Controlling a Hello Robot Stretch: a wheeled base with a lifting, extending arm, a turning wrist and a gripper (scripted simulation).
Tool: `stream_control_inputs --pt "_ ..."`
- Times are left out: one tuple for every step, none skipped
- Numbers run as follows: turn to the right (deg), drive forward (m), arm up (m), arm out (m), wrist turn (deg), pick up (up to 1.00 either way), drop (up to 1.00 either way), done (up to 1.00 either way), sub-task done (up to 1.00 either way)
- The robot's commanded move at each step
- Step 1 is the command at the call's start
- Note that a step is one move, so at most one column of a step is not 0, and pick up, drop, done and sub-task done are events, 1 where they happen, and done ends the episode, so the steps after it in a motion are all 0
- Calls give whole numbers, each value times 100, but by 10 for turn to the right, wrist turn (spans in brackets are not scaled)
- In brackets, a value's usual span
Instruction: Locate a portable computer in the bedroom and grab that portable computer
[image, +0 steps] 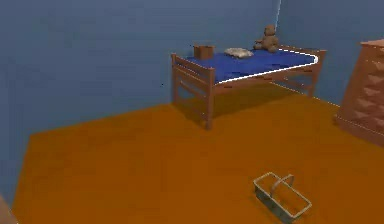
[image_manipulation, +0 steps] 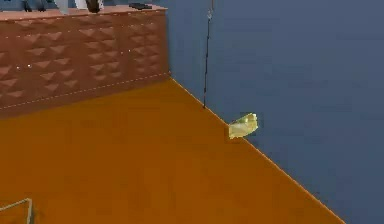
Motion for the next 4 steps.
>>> stream_control_inputs --pt "-390 0 0 0 0 0 0 0 0" --pt "0 85 0 0 0 0 0 0 0" --pt "-450 0 0 0 0 0 0 0 0" --pt "-60 0 0 0 0 0 0 0 0"
